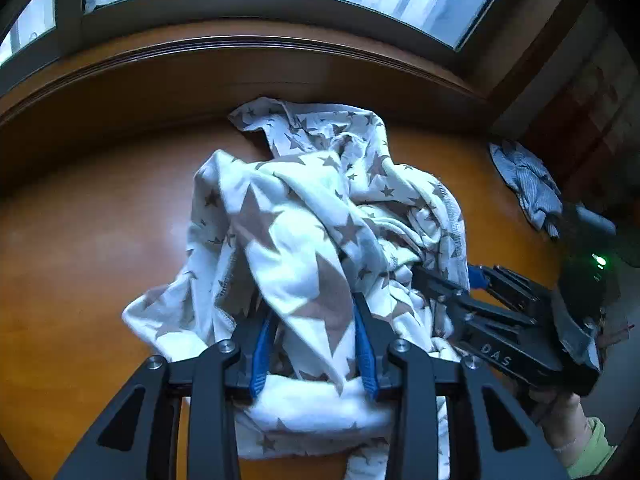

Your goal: Fold clothes

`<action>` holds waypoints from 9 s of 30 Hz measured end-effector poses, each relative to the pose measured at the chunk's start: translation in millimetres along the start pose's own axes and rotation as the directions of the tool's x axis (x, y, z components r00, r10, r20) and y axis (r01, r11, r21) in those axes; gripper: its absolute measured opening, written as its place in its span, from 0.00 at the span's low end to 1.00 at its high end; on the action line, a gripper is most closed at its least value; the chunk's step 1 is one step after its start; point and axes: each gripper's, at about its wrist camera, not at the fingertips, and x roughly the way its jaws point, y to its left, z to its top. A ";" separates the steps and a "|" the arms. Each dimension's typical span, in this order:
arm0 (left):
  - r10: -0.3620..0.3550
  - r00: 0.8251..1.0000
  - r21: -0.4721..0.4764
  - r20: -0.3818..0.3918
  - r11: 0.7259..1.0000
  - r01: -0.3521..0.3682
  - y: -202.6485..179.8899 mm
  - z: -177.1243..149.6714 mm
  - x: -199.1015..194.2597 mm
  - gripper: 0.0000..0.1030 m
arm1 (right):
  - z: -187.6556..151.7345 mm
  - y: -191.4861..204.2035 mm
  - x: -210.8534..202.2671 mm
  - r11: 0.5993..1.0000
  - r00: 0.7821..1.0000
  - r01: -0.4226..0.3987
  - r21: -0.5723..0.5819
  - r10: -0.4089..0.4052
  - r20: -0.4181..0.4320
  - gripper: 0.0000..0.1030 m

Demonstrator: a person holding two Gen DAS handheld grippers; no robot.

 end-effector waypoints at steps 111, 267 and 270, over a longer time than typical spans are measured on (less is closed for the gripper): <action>0.061 0.990 0.043 0.131 0.997 -0.067 120.7 -99.9 -153.0 0.64 | 76.3 169.7 26.9 0.984 0.985 -0.172 0.045 0.173 -0.011 0.14; 0.341 0.935 -0.147 0.099 0.934 -0.325 293.2 -189.2 -232.4 0.43 | -93.0 58.1 -77.6 0.986 0.979 0.061 -0.156 -0.089 -0.183 0.48; 0.316 0.940 -0.177 0.128 0.940 -0.292 294.8 -181.9 -237.5 0.43 | -78.9 0.7 -73.4 0.988 0.981 0.147 0.039 -0.141 -0.136 0.48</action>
